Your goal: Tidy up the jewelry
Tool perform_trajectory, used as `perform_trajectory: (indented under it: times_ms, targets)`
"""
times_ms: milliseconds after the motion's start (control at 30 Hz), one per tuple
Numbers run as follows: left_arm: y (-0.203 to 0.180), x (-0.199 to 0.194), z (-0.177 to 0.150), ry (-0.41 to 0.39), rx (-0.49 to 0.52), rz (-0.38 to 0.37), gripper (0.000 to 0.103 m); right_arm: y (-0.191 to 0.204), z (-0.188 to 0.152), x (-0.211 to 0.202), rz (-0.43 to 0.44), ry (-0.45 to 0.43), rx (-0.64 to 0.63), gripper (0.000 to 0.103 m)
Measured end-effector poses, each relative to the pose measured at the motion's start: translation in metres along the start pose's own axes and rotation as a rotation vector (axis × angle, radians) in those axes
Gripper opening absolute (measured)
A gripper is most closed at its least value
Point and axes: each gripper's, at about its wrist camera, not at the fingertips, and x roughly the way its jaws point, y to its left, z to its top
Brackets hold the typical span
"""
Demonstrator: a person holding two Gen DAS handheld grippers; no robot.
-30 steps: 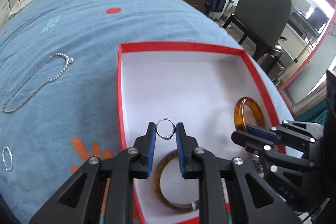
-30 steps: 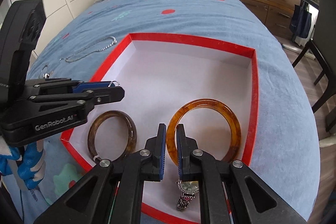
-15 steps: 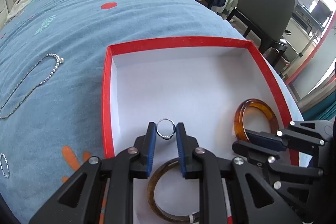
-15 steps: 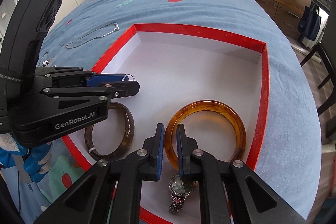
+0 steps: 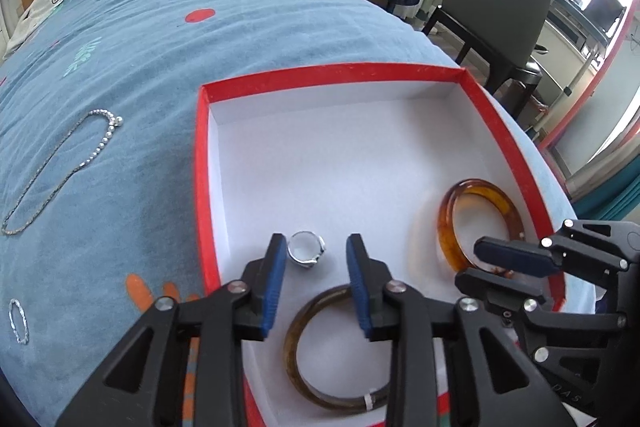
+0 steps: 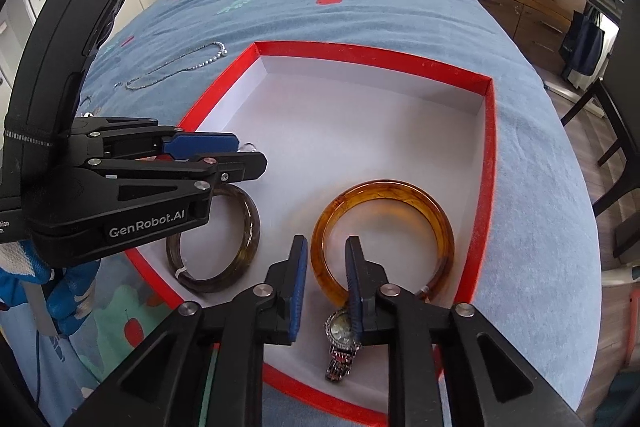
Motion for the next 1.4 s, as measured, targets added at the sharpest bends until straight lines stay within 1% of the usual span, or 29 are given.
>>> perform_trajectory:
  times_ms: [133,233,367,467,533,600,833,1000,1200,1333,1400]
  targets:
    - [0.0,-0.017,-0.006,-0.014,-0.001,0.002,0.034,0.002,-0.004,-0.013,-0.009,-0.019,0.013,0.023]
    - [-0.001,-0.036,-0.012,-0.037,0.004,0.007,0.036,0.004,-0.008,-0.028,-0.014,-0.043,0.024,0.024]
    - [0.0,-0.066,-0.02,-0.078,0.007,0.036,0.039,0.008,-0.014,-0.052,-0.024,-0.077,0.039,0.025]
    - [0.002,-0.092,-0.03,-0.111,-0.012,0.056,0.042,0.013,-0.021,-0.072,-0.03,-0.106,0.048,0.027]
    - [0.003,-0.108,-0.037,-0.129,-0.028,0.073,0.043,0.018,-0.027,-0.086,-0.03,-0.127,0.057,0.03]
    - [0.005,-0.126,-0.047,-0.15,-0.042,0.098,0.044,0.023,-0.032,-0.097,-0.03,-0.144,0.064,0.031]
    - [0.012,-0.176,-0.07,-0.213,-0.053,0.191,0.045,0.051,-0.048,-0.13,-0.013,-0.202,0.067,0.038]
    - [0.022,-0.212,-0.09,-0.259,-0.062,0.259,0.045,0.076,-0.057,-0.145,0.006,-0.229,0.056,0.04]
    - [0.039,-0.243,-0.111,-0.29,-0.095,0.305,0.046,0.103,-0.065,-0.156,0.025,-0.251,0.038,0.041]
    - [0.049,-0.257,-0.122,-0.304,-0.11,0.326,0.046,0.115,-0.072,-0.161,0.037,-0.262,0.045,0.045]
    - [0.053,-0.263,-0.129,-0.312,-0.115,0.336,0.046,0.12,-0.076,-0.163,0.04,-0.264,0.047,0.045]
